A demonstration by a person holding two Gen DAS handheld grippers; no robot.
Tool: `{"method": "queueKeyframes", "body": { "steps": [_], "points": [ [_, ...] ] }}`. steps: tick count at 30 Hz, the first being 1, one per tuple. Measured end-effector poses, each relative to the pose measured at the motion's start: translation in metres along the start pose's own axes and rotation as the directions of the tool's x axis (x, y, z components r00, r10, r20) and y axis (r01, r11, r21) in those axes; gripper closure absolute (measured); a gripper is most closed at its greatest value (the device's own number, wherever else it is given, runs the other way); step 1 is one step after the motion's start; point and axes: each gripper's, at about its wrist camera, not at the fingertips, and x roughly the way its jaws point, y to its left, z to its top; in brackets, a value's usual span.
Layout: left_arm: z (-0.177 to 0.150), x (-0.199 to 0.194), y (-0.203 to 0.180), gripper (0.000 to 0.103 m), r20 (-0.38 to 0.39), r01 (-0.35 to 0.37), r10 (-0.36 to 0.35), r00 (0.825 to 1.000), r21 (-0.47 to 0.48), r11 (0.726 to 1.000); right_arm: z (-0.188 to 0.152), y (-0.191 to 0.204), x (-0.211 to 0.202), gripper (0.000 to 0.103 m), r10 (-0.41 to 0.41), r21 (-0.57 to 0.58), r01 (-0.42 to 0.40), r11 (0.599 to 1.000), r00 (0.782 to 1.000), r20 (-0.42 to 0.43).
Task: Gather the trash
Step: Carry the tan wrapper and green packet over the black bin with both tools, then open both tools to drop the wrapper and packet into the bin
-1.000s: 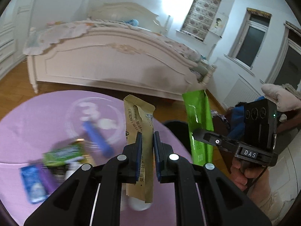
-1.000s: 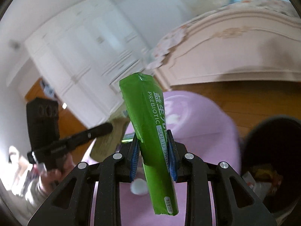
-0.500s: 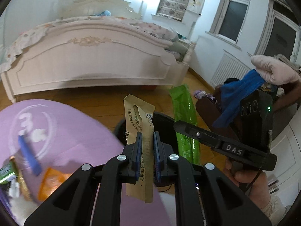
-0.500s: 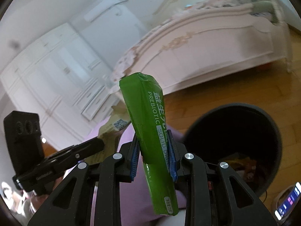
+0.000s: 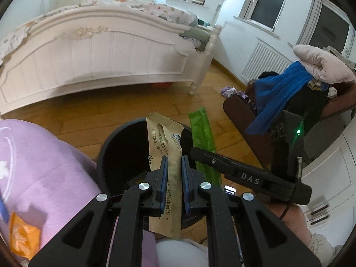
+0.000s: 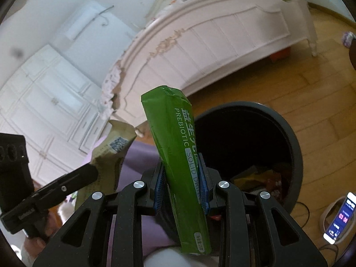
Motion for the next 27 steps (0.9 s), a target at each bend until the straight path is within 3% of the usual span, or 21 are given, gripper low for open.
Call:
{"method": "queueKeyframes", "body": {
  "steps": [9,18,19,21,23,27],
  "points": [
    [0.004,0.028,0.000,0.088,-0.048,0.003,-0.004,0.999,-0.014,1.000,-0.003,-0.026,0.010,0.076,-0.047,0.029,0.047,0.998,0.999,-0.014],
    [0.005,0.029,-0.001,0.085,-0.059,-0.006,0.005,0.998,-0.015,1.000,0.003,-0.022,0.009,0.049,-0.083,0.005,0.083,0.997,0.997,0.005],
    [0.005,0.027,-0.001,0.082,-0.059,-0.009,0.008,0.998,-0.016,1.000,0.002,-0.021,0.007,0.046,-0.086,0.004,0.086,0.996,0.996,0.009],
    [0.005,0.020,0.000,0.058,-0.046,-0.018,0.017,0.999,-0.021,1.000,0.002,-0.019,0.003,0.045,-0.084,0.004,0.084,0.996,0.996,0.014],
    [0.003,0.010,0.001,0.045,-0.020,-0.025,0.025,0.999,-0.028,0.999,0.002,-0.013,-0.001,0.045,-0.078,-0.007,0.078,0.997,0.997,0.022],
    [-0.003,-0.016,0.008,0.037,0.025,-0.039,0.041,0.999,-0.053,0.998,-0.003,0.008,-0.009,0.045,-0.056,-0.050,0.057,0.997,0.998,0.023]
  ]
}}
